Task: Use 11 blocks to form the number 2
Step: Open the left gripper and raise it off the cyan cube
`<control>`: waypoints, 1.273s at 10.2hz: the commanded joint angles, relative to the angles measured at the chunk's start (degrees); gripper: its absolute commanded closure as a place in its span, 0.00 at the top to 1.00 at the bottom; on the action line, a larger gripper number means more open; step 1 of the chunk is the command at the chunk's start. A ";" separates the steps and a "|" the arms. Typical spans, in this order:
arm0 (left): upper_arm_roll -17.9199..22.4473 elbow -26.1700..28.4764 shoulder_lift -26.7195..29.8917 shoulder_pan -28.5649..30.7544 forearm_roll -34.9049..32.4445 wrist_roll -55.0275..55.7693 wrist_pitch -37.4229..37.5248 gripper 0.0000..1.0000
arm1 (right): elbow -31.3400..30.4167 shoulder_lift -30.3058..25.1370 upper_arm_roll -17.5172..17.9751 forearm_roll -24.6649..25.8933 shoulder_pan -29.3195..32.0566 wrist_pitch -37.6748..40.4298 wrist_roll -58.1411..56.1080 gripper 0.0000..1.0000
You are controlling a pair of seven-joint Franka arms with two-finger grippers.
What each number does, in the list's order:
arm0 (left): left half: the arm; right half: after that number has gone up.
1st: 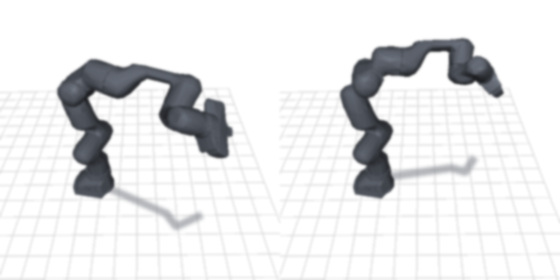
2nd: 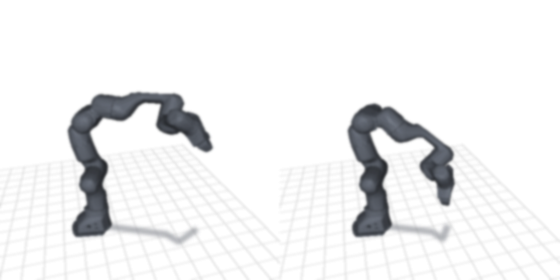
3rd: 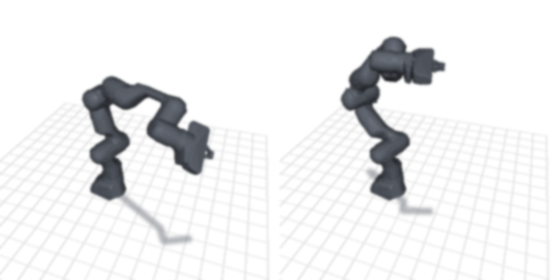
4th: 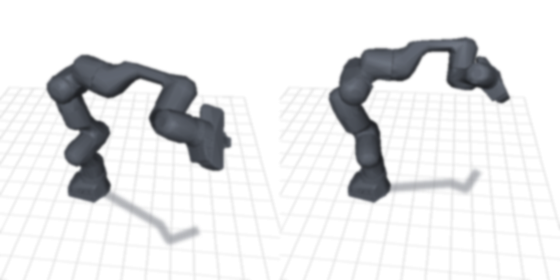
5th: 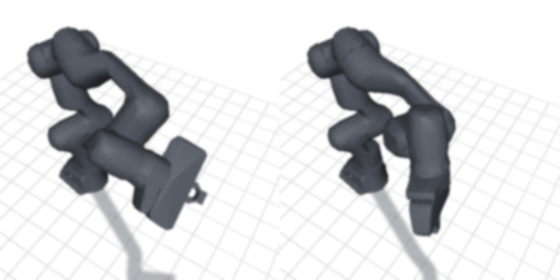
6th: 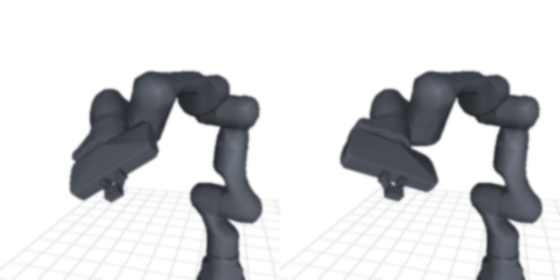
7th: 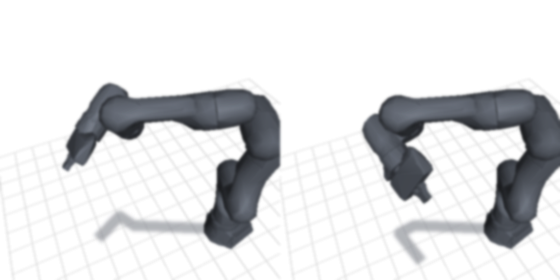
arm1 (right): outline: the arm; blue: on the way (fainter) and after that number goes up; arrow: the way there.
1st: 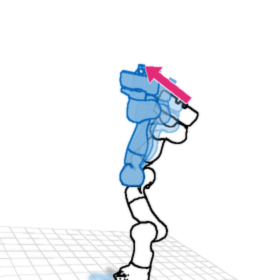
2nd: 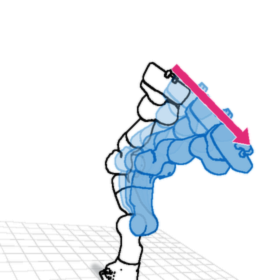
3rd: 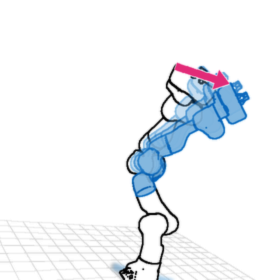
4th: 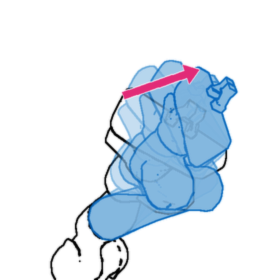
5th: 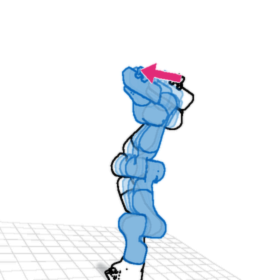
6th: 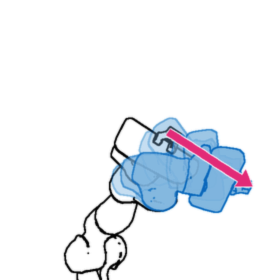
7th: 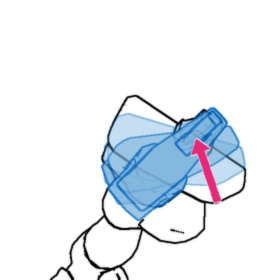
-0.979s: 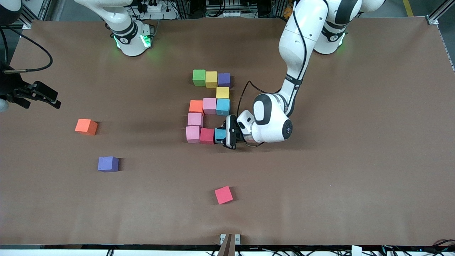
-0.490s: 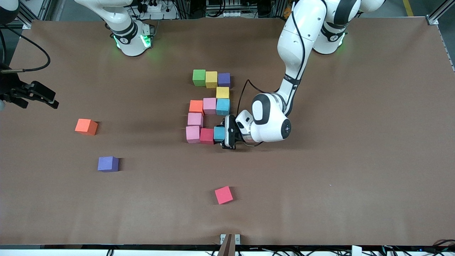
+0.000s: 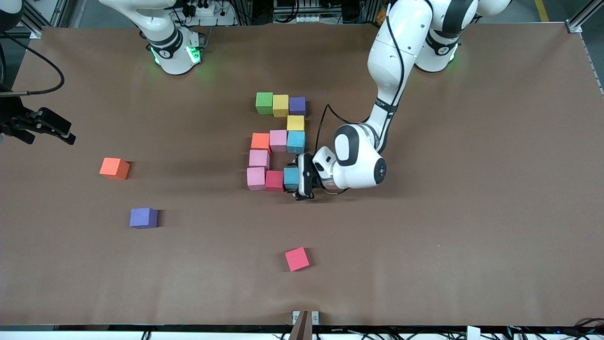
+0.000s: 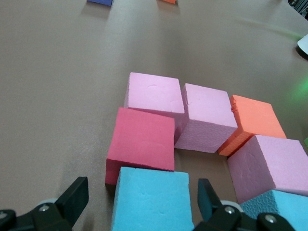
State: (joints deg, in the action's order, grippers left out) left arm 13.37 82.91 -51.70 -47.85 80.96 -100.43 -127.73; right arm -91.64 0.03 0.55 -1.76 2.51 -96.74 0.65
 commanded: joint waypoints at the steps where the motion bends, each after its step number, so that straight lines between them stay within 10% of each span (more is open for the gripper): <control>1: 0.25 -0.64 0.36 -0.23 2.36 -1.70 -0.32 1.00 | 0.50 -0.38 -0.90 -0.97 -0.84 0.15 -0.12 1.00; 7: 7.17 -0.29 10.72 2.58 1.49 -0.48 11.62 1.00 | 1.55 -0.12 -0.72 -0.79 -0.49 0.41 -0.12 1.00; 13: 15.80 -0.90 18.02 6.44 -20.26 43.14 11.81 1.00 | 4.01 -0.12 -0.72 0.00 -0.40 0.85 0.05 1.00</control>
State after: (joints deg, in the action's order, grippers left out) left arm 27.91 81.17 -36.04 -42.05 65.54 -65.68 -116.75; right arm -88.85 0.02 0.23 -1.74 2.50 -96.77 0.65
